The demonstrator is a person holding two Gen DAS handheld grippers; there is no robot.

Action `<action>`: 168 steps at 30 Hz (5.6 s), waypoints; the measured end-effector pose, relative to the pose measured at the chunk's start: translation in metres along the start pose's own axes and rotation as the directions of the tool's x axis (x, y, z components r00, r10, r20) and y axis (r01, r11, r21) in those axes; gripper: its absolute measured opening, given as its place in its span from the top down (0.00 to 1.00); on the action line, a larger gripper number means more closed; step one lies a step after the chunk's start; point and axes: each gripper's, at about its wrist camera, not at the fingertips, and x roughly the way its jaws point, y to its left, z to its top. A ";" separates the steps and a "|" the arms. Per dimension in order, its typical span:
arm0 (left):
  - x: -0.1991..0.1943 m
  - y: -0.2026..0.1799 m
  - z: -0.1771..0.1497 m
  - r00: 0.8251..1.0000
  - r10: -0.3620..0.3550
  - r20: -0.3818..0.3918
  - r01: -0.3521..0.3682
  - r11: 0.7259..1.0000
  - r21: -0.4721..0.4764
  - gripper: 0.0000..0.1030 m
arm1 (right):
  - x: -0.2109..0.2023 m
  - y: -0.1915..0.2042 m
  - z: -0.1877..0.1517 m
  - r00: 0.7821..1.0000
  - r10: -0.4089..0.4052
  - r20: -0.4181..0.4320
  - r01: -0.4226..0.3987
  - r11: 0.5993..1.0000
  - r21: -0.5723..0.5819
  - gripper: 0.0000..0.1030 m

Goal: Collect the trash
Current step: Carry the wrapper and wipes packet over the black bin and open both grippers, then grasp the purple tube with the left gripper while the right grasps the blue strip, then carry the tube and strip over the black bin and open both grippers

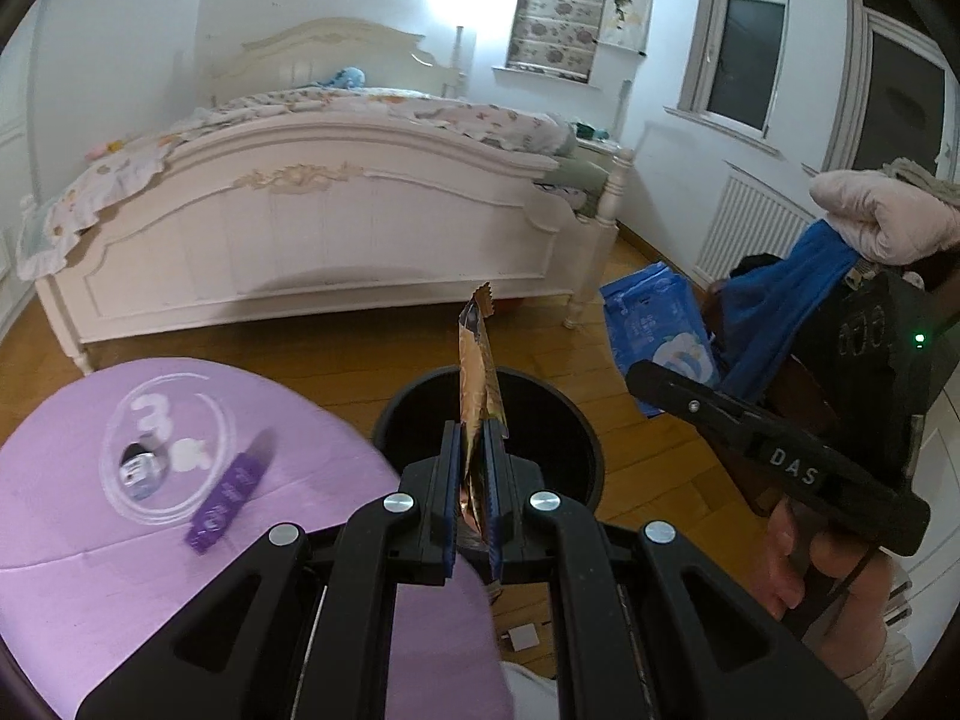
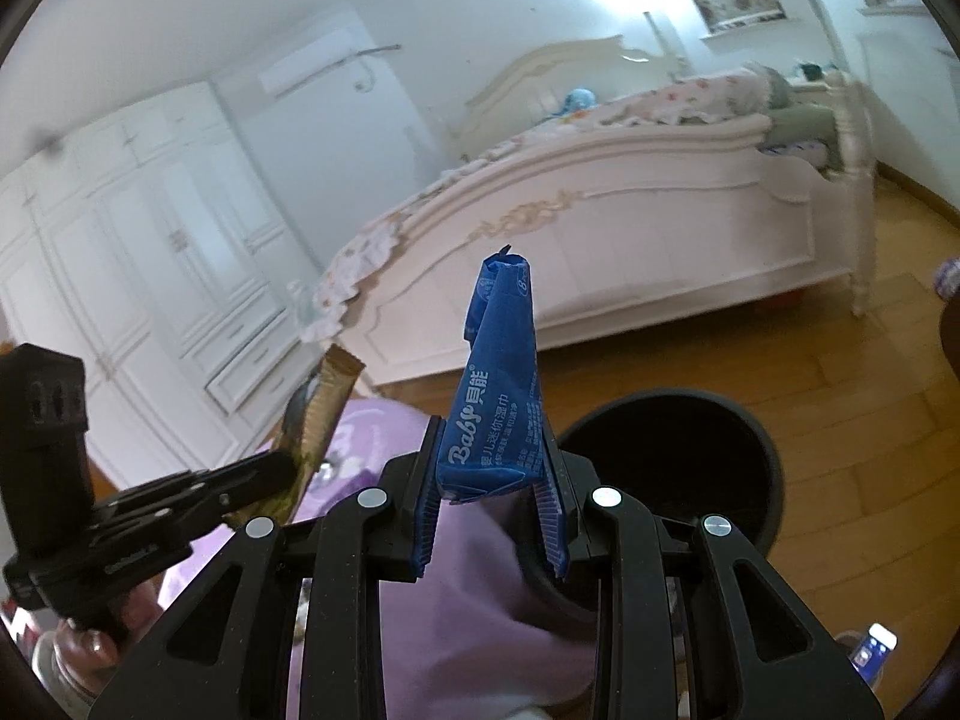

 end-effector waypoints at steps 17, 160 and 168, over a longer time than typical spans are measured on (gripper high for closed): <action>0.061 -0.028 -0.002 0.994 -0.020 -0.106 0.021 1.000 0.011 0.91 | 0.033 -0.066 -0.016 0.999 -0.028 -0.047 0.033 0.991 0.130 0.72; 0.103 -0.005 -0.001 0.985 -0.047 -0.168 0.044 0.999 -0.022 0.75 | 0.090 -0.063 -0.006 0.999 0.013 -0.051 -0.008 0.994 0.106 0.89; 0.125 -0.008 0.002 0.980 -0.045 -0.196 0.042 0.999 -0.021 0.75 | 0.109 -0.082 -0.004 0.998 -0.014 -0.063 0.022 0.993 0.120 0.89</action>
